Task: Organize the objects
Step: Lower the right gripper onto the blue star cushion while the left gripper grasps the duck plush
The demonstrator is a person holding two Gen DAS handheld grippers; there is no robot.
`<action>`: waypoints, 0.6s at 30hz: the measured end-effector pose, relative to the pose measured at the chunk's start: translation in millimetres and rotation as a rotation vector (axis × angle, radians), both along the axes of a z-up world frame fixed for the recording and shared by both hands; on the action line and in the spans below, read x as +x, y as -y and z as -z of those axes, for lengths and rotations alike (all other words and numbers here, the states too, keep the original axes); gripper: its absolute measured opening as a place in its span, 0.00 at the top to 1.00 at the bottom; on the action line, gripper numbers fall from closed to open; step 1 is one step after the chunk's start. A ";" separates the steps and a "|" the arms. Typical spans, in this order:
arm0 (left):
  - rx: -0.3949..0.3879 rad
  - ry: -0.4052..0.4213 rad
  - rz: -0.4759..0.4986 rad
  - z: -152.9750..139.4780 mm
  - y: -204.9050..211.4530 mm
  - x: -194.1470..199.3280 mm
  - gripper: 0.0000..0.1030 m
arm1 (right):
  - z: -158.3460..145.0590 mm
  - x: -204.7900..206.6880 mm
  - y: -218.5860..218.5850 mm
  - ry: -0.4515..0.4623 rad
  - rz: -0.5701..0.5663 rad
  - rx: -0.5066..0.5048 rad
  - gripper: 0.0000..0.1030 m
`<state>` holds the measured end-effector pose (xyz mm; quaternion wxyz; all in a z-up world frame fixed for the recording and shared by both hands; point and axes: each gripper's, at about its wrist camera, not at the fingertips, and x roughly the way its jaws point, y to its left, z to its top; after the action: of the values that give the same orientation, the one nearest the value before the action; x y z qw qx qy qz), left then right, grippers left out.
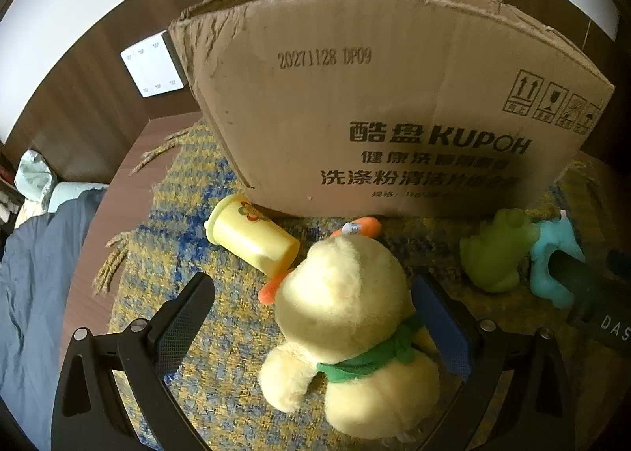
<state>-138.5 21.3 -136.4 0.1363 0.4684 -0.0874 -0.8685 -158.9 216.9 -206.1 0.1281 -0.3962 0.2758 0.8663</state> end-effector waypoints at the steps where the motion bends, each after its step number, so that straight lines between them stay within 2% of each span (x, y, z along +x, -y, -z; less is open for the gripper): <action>1: 0.001 0.002 -0.004 1.3 1.3 -0.7 0.02 | 1.8 -1.5 1.3 0.003 -0.004 0.000 0.05; 7: 0.022 0.004 0.009 7.4 1.5 -0.5 0.11 | 10.7 -8.0 2.5 0.011 -0.011 -0.009 0.05; 13: 0.028 0.014 0.026 12.3 -4.8 -1.3 0.26 | 12.2 -15.0 3.8 0.013 -0.020 0.009 0.05; 15: 0.031 0.018 0.039 13.8 -8.2 -0.6 0.34 | 14.0 -17.8 3.1 0.016 -0.023 0.008 0.05; 18: 0.023 0.017 0.051 14.3 -12.0 -0.1 0.38 | 16.3 -19.2 1.8 0.014 -0.025 0.001 0.06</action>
<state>-138.6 33.3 -150.7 0.1081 0.4748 -0.0905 -0.8687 -178.1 215.0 -222.4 0.1192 -0.4057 0.2696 0.8652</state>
